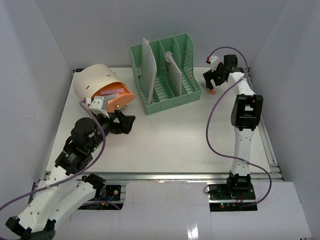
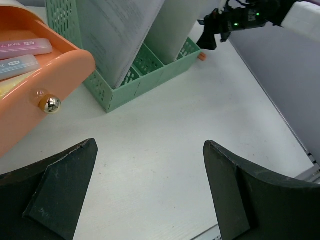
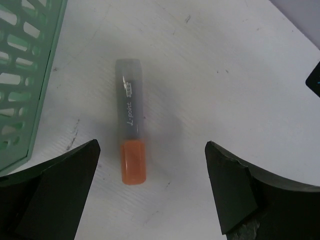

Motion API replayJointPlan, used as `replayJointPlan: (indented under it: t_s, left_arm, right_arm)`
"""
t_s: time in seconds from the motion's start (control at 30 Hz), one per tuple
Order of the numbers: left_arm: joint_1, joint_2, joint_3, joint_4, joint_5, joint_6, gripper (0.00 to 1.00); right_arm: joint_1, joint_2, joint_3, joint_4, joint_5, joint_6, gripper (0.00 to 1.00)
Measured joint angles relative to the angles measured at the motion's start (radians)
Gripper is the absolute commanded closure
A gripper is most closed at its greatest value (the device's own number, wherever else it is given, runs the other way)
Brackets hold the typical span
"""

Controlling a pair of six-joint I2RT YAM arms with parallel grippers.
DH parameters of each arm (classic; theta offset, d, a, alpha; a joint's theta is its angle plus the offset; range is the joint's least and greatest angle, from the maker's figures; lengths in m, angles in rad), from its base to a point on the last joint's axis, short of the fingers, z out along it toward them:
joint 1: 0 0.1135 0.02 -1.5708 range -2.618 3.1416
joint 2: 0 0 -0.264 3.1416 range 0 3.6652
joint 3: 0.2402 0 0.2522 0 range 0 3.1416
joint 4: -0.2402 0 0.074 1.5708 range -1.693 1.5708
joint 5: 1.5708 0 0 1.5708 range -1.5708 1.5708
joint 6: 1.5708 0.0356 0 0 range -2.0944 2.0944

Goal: Organize the desk

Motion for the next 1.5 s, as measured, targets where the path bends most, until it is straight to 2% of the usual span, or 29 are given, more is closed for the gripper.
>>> replayJointPlan:
  t_s: [0.07,0.17,0.37,0.4,0.63,0.83,1.07,1.2,1.33,1.5]
  left_arm:
    - [0.0,-0.074,-0.03,-0.014,0.031,0.004,0.02]
    - [0.0,-0.183,-0.05,-0.029,0.052,-0.006,0.02]
    - [0.0,-0.318,-0.073,-0.064,0.057,-0.062,0.02]
    - [0.0,-0.327,-0.075,-0.07,0.057,-0.071,0.02]
    - [0.0,-0.334,-0.093,-0.084,0.076,-0.138,0.02]
    - [0.0,-0.31,-0.197,0.066,0.193,-0.259,0.02]
    - [-0.003,-0.028,-0.382,0.429,0.272,-0.492,0.03]
    - [-0.038,0.141,-0.392,0.613,0.259,-0.567,0.06]
    - [-0.113,0.307,-0.386,0.763,0.205,-0.609,0.11]
    - [-0.218,0.578,-0.276,0.883,0.092,-0.654,0.15]
  right_arm:
    - [0.011,0.016,0.015,-0.007,0.013,-0.02,0.03]
    - [0.027,0.04,0.021,-0.019,0.034,-0.039,0.1]
    - [0.046,0.086,0.034,-0.039,0.044,-0.052,0.4]
    - [0.046,0.088,0.036,-0.042,0.04,-0.053,0.43]
    - [0.028,0.09,0.033,-0.067,0.006,-0.047,0.84]
    - [0.004,0.023,-0.099,0.008,-0.026,-0.015,0.92]
    - [-0.079,-0.338,-0.643,0.094,-0.111,0.083,0.92]
    - [-0.099,-0.61,-0.915,0.117,-0.187,0.121,0.92]
    - [-0.077,-0.865,-1.05,0.14,-0.291,0.158,0.92]
    - [-0.02,-1.083,-1.188,0.165,-0.406,0.223,0.92]
